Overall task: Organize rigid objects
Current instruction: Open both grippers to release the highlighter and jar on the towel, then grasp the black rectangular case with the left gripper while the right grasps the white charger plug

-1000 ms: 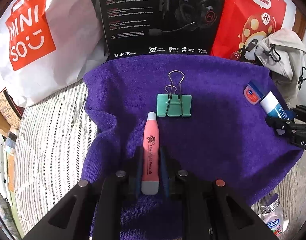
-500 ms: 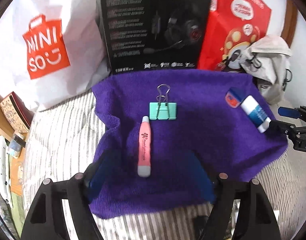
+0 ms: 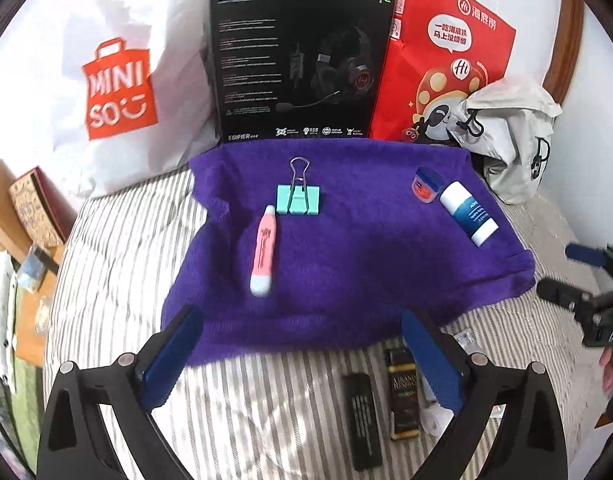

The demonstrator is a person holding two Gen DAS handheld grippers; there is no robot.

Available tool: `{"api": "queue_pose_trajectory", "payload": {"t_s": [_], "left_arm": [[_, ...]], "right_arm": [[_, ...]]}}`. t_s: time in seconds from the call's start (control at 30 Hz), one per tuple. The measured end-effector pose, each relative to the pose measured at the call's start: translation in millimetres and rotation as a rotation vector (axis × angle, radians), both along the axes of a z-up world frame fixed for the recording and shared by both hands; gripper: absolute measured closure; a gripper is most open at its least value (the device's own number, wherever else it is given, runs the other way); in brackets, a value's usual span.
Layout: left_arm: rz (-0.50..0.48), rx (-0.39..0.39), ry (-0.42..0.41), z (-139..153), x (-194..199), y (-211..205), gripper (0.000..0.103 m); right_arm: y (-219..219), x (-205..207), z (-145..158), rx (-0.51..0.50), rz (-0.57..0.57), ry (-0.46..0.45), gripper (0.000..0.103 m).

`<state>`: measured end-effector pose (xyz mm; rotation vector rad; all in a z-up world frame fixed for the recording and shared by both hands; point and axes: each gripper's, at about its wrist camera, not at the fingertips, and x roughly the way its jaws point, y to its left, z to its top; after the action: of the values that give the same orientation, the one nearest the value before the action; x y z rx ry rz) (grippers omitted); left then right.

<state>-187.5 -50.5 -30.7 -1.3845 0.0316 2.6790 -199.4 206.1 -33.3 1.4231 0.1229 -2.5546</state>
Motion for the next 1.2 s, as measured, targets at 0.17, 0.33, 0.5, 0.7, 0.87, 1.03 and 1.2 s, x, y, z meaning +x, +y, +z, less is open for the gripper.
{"api": "queue_pose_trajectory", "payload": {"t_s": [0.17, 0.33, 0.5, 0.7, 0.87, 1.03, 1.2], "left_arm": [[0.014, 0.0, -0.021, -3, 23, -2, 0.001], [0.026, -0.017, -0.052, -17, 41, -1, 0.001], [0.052, -0.04, -0.086, -38, 50, -2, 0.001], [0.051, -0.042, -0.117, -59, 47, 1, 0.001], [0.029, -0.044, -0.124, -68, 43, 7, 0.001], [0.006, -0.073, -0.12, -75, 42, 16, 0.0], [0.01, -0.065, -0.104, -75, 48, 15, 0.0]], "right_arm": [[1, 28, -6, -0.01, -0.006, -0.021, 0.0], [-3, 52, -12, -0.011, 0.006, -0.035, 0.0], [-5, 71, -24, -0.026, 0.019, -0.064, 0.0], [-10, 89, -37, -0.016, 0.056, -0.087, 0.0], [-10, 94, -49, -0.015, 0.081, -0.105, 0.0], [-13, 95, -58, 0.003, 0.105, -0.107, 0.001], [-16, 94, -67, 0.004, 0.129, -0.106, 0.003]]}}
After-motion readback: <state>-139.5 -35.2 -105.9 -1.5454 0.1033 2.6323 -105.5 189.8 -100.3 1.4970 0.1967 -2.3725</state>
